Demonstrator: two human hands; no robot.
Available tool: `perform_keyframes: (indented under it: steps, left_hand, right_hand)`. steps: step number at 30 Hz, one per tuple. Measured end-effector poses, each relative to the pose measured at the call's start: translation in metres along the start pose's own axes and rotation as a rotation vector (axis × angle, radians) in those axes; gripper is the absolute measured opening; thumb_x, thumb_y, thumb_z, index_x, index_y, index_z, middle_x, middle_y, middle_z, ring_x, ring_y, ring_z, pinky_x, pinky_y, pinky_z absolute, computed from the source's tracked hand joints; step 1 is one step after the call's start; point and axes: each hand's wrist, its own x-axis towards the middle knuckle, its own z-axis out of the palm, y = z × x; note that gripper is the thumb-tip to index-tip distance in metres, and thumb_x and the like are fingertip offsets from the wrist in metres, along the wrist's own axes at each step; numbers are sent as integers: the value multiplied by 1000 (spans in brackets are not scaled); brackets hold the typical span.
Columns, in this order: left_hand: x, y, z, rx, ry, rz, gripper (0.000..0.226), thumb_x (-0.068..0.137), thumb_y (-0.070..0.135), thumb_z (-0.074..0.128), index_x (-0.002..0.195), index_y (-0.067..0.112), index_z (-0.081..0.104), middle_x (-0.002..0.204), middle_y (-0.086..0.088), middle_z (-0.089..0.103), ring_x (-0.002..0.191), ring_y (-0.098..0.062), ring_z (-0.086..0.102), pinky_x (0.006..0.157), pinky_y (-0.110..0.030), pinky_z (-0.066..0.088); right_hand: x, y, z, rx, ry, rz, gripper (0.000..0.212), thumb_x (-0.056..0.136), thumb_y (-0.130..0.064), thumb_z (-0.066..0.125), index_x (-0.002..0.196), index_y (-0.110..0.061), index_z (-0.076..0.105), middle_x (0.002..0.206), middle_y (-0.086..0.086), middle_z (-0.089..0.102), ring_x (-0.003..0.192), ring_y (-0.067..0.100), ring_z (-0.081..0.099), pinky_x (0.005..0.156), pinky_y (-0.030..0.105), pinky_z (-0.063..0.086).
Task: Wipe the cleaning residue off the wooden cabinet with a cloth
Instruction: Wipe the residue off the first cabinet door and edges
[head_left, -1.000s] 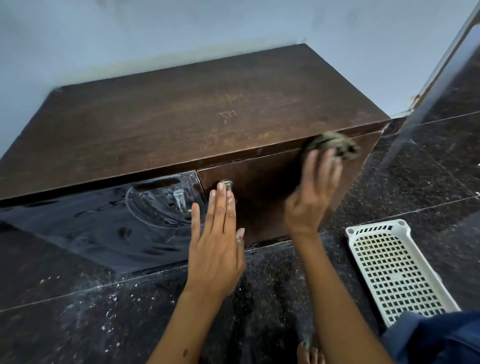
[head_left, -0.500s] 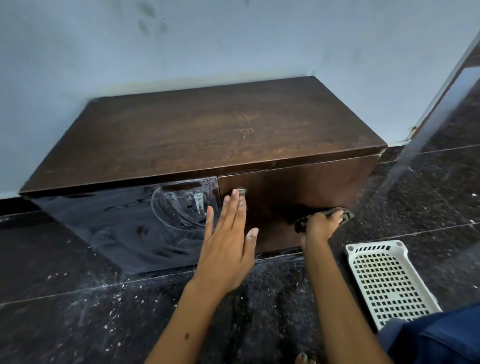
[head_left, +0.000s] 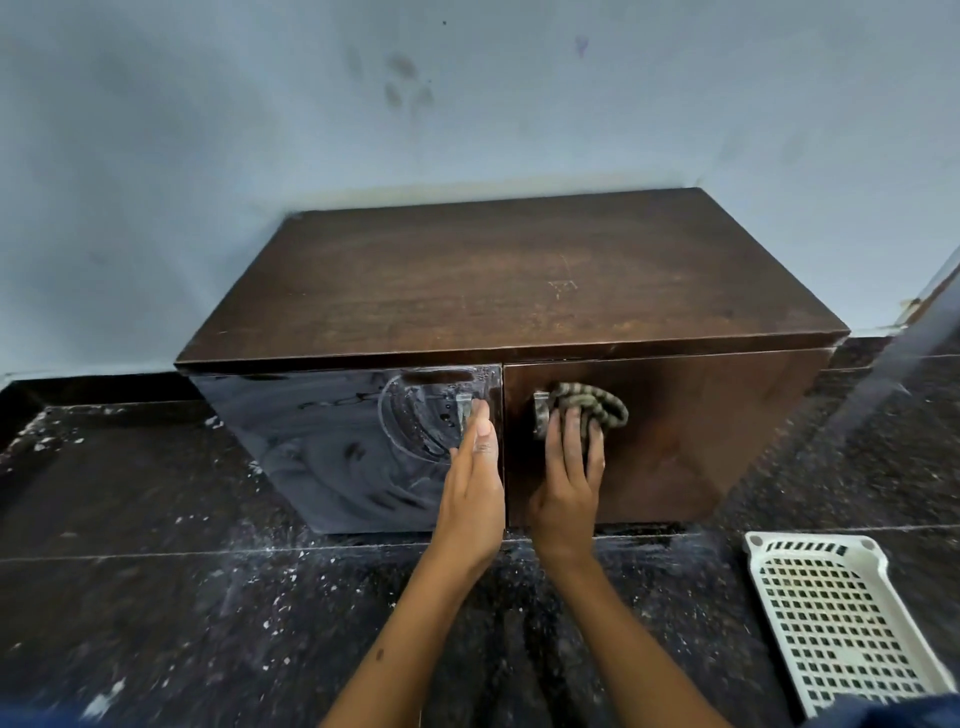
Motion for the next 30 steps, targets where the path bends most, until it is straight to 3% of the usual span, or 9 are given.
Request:
perform_keyframes:
  steps: [4,9,12,14,16,18,24,27,30]
  left_hand:
    - [1,3,0,-107,-2,-50,52,99,43,13,147,26,22,153,16,20,135,6,15,107,-15,10]
    - [1,8,-2,-275,-18,-100,55,100,42,12,147,18,26,153,8,26,140,-4,22,106,-16,15]
    - [5,12,-6,-404,-19,-106,56,101,39,10,146,9,26,153,0,27,140,-9,24,102,-14,18]
    - [4,11,-8,-460,-5,-121,58,100,40,11,145,6,27,152,-4,28,140,-12,26,103,-17,21]
    - [3,8,-9,-491,-1,-143,59,100,41,11,144,6,29,151,-6,30,139,-14,28,106,-19,21]
    - [3,7,-12,-503,-5,-163,60,100,43,11,144,7,29,151,-6,32,139,-14,29,110,-24,20]
    - [1,9,-18,-487,11,-186,61,99,44,9,145,8,28,151,-4,31,139,-13,28,113,-27,16]
    - [3,11,-21,-476,18,-176,61,99,45,9,145,10,27,152,-3,30,140,-13,27,113,-28,14]
    - [1,13,-19,-449,22,-193,61,99,44,8,146,9,26,153,-3,29,140,-13,26,113,-28,12]
  right_hand:
    - [-9,0,-3,65,-82,21,65,72,20,45,134,4,47,145,14,36,134,35,21,100,62,38]
    - [3,-36,-8,286,131,200,56,84,17,38,140,8,35,150,17,23,141,29,19,119,40,14]
    - [22,-50,-9,279,204,32,49,89,6,36,138,4,39,148,18,32,139,32,25,117,39,19]
    - [23,-48,-7,179,134,-131,50,85,10,53,134,-1,49,144,14,42,136,30,31,112,42,30]
    - [10,-42,-2,69,63,-160,56,77,11,67,130,-2,55,138,11,51,132,29,35,104,44,38]
    - [-6,-35,2,43,13,-127,50,80,11,58,129,-1,56,137,11,52,131,32,33,108,39,30]
    - [-64,3,9,95,-301,216,68,75,23,51,138,-2,44,147,0,29,138,40,27,114,43,24]
    - [-66,10,7,146,-256,411,60,84,19,45,140,-2,41,150,1,29,140,37,23,113,33,17]
    - [-53,-16,4,242,-128,587,57,85,18,43,139,0,42,150,8,35,138,35,27,116,40,22]
